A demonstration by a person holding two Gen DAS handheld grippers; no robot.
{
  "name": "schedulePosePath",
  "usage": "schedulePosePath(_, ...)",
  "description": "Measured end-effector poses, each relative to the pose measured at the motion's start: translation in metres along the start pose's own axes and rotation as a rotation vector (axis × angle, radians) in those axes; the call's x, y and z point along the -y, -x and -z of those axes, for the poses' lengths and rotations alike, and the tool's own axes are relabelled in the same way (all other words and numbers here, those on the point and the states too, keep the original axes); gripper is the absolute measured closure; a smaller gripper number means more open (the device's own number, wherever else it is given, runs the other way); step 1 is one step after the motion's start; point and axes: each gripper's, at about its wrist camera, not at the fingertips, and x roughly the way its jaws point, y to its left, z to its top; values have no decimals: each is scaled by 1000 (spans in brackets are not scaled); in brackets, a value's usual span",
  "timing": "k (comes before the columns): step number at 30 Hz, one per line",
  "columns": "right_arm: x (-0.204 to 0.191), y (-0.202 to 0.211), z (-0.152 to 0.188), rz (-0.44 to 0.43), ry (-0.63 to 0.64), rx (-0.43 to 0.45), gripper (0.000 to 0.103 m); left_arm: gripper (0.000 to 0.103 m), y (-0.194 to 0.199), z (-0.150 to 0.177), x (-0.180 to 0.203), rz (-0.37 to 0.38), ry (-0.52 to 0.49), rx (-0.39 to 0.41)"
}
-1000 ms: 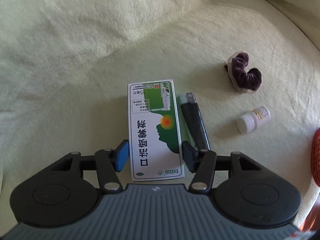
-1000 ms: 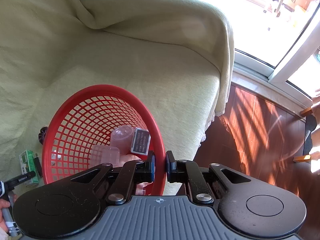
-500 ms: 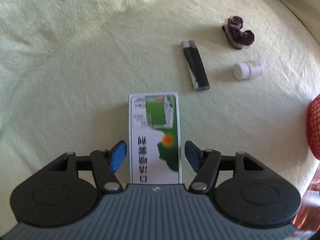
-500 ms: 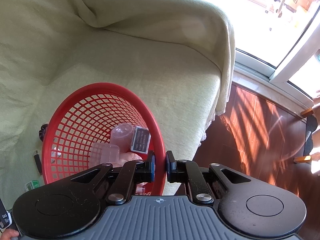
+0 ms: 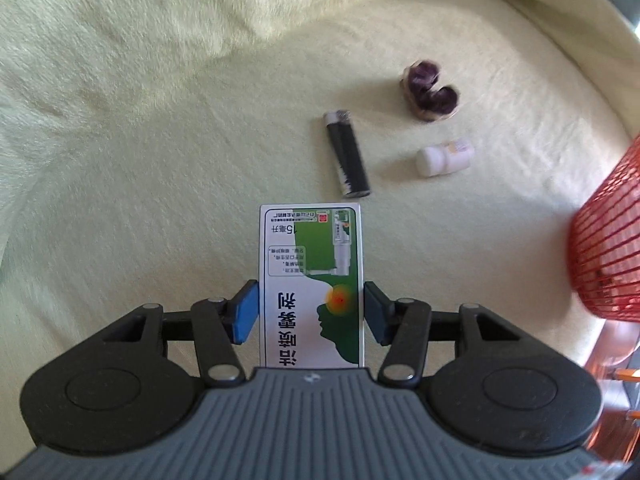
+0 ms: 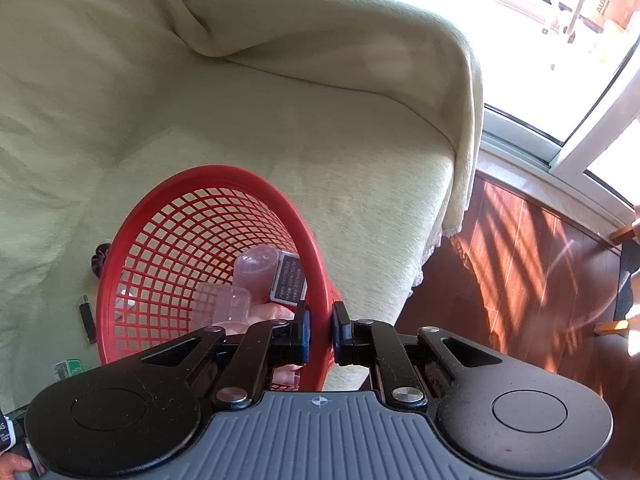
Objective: Organize objects
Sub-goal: 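Carry the green box into the basket and open the left gripper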
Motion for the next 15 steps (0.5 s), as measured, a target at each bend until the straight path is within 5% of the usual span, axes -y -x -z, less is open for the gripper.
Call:
schedulePosePath(5,-2,1,2,-19,8,4,95,53,42,-7,15,64,48,47)
schedulePosePath(15,-6,-1,5,-39,52,-7,95,53,109,-33,84,205,-50,132)
